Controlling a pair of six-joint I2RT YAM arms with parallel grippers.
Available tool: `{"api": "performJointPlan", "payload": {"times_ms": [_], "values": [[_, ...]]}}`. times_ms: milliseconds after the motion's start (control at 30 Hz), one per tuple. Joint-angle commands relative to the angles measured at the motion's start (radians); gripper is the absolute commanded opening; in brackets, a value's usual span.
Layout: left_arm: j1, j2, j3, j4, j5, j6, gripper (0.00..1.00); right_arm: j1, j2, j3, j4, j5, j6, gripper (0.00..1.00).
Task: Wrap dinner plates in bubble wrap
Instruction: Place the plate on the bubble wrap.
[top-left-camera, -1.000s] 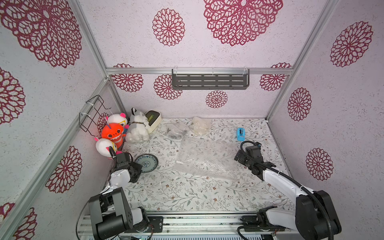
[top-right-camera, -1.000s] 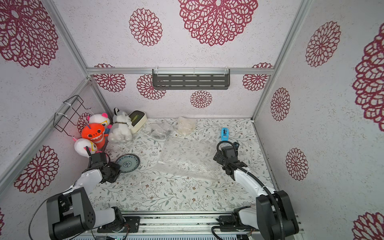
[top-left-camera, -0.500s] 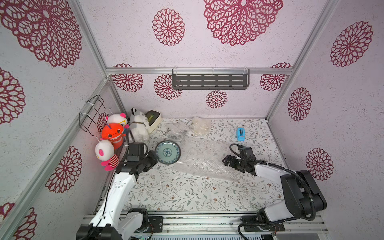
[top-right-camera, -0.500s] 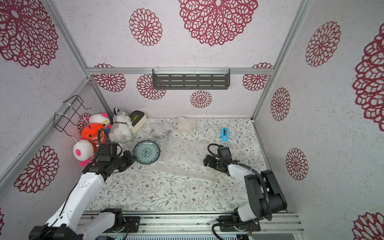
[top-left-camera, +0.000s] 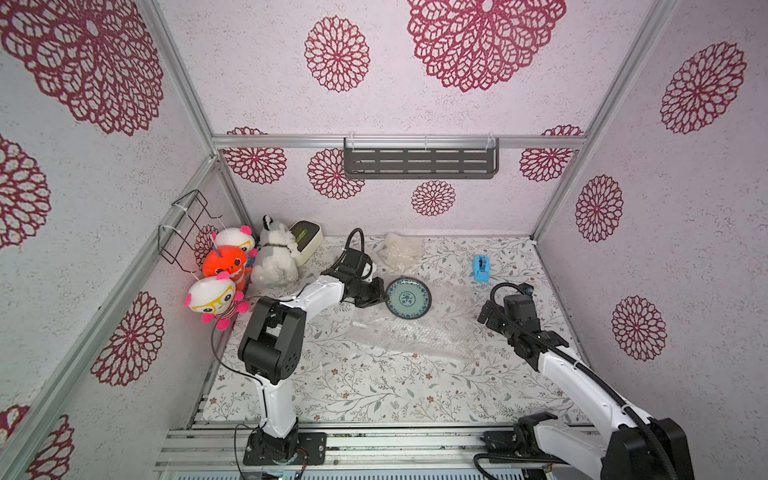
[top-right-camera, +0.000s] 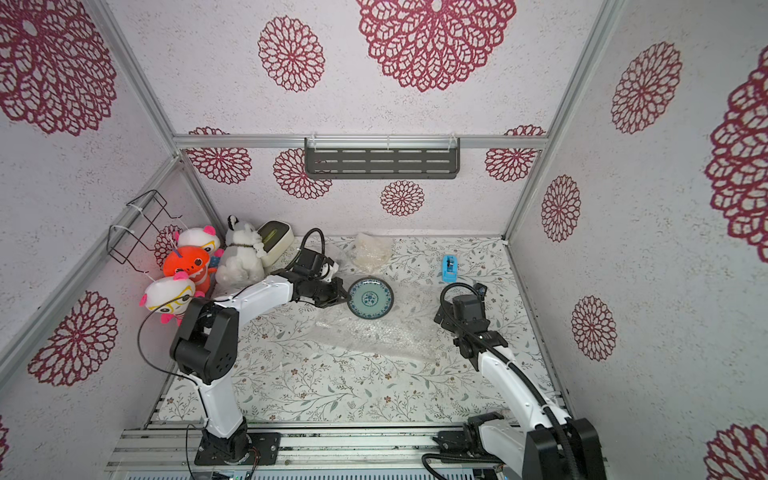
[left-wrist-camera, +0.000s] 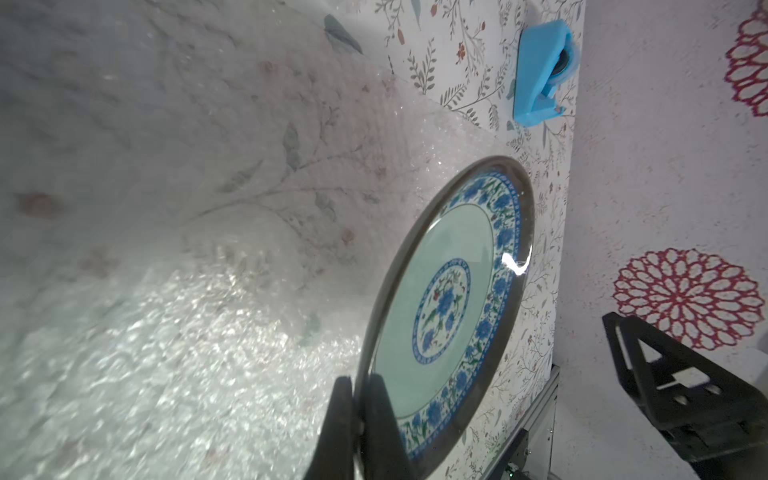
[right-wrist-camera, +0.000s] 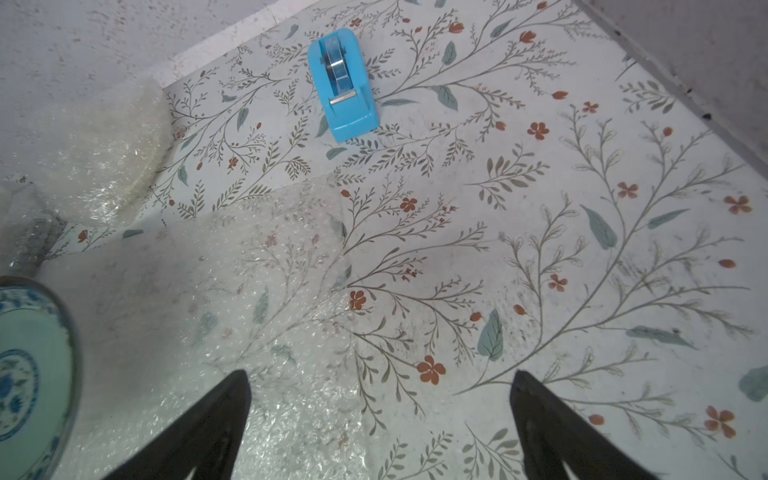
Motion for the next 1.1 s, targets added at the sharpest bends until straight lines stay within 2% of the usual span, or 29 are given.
{"api": "performJointPlan", "payload": {"times_ms": [0, 167, 367, 400, 467, 533, 600, 667, 767, 833, 933, 1067], "values": [[-0.008, 0.044, 0.047, -0.014, 0.041, 0.089, 0.00, -0.006, -0.023, 0.032, -0.025, 0.030, -0.045, 0.99], [-0.011, 0.102, 0.060, -0.040, 0.112, 0.123, 0.00, -0.007, 0.002, 0.038, -0.021, -0.032, -0.040, 0.99], [-0.017, 0.143, 0.049, -0.035, 0.061, 0.118, 0.00, -0.007, 0.042, 0.064, 0.010, -0.134, -0.051, 0.99], [-0.016, 0.146, 0.046, -0.030, 0.048, 0.111, 0.04, -0.007, 0.045, 0.066, 0.020, -0.154, -0.055, 0.99], [-0.015, 0.134, 0.044, -0.042, 0.024, 0.102, 0.36, -0.006, 0.053, 0.065, 0.056, -0.228, -0.065, 0.99], [-0.014, 0.077, 0.023, -0.058, -0.004, 0.096, 0.57, -0.004, 0.064, 0.065, 0.091, -0.282, -0.058, 0.99], [-0.011, -0.036, -0.024, -0.089, -0.065, 0.085, 0.68, -0.002, 0.081, 0.061, 0.150, -0.356, -0.050, 0.99], [0.001, -0.141, -0.098, -0.124, -0.148, 0.052, 0.75, 0.010, 0.109, 0.069, 0.189, -0.369, -0.016, 0.99], [0.030, -0.277, -0.237, -0.194, -0.333, -0.026, 0.77, 0.029, 0.179, 0.107, 0.222, -0.396, 0.003, 0.99], [0.047, -0.322, -0.316, -0.231, -0.399, -0.070, 0.77, 0.039, 0.234, 0.153, 0.195, -0.365, 0.036, 0.99], [0.062, -0.336, -0.399, -0.202, -0.381, -0.109, 0.76, 0.040, 0.302, 0.211, 0.173, -0.371, 0.041, 0.99], [0.060, -0.291, -0.409, -0.096, -0.253, -0.158, 0.70, 0.053, 0.367, 0.253, 0.187, -0.408, 0.039, 0.99]]}}
